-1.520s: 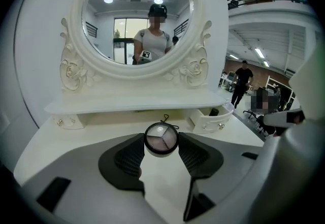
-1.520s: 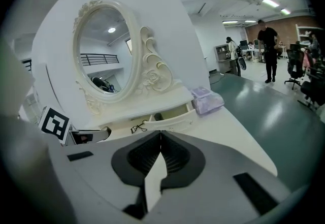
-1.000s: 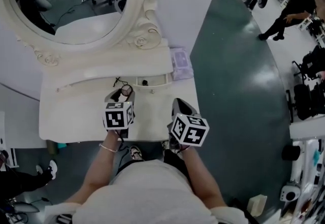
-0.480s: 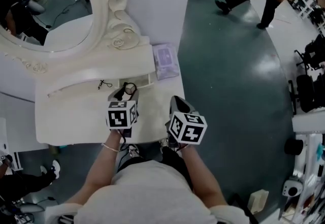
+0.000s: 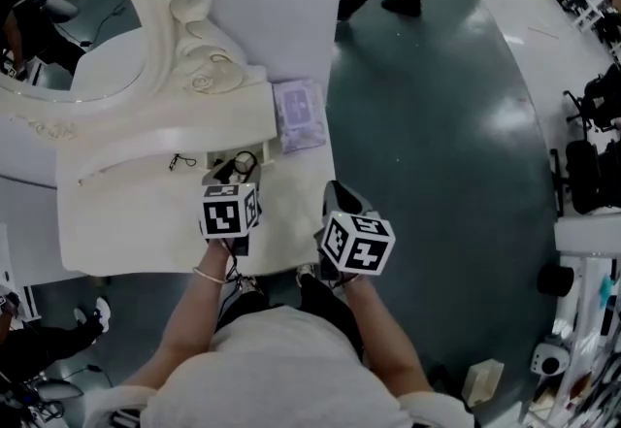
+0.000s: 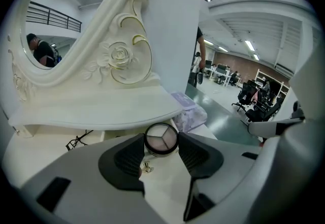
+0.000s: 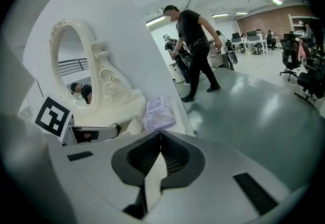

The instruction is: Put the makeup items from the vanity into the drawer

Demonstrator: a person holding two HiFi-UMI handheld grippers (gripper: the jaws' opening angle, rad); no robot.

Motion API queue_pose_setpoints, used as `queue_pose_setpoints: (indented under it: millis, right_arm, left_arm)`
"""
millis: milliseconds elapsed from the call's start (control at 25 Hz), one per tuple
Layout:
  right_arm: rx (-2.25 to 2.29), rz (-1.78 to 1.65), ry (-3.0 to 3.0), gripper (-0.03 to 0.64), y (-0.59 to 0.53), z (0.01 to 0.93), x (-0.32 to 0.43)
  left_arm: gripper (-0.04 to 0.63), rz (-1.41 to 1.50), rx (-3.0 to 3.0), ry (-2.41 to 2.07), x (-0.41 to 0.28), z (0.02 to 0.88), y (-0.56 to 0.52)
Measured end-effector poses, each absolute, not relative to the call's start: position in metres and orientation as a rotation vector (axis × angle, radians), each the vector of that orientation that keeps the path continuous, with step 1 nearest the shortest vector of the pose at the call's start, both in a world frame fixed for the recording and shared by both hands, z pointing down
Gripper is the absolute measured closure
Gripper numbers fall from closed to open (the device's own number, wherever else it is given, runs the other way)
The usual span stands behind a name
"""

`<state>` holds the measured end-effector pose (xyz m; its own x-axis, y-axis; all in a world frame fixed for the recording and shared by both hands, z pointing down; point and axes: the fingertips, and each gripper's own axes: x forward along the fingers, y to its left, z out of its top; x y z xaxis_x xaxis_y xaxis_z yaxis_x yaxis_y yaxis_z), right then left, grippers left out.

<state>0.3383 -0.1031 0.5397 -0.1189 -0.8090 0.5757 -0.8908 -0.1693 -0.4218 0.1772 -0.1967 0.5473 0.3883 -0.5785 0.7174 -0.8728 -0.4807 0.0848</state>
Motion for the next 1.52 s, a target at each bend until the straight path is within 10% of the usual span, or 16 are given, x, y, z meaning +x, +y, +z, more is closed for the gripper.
queue_pose_setpoints:
  millis: [1520]
  right_arm:
    - [1.978, 1.192, -1.961, 0.598, -0.118, 0.549, 0.338]
  left_arm:
    - [0.388, 0.823, 2.169, -1.278, 0.167, 0.540, -0.203]
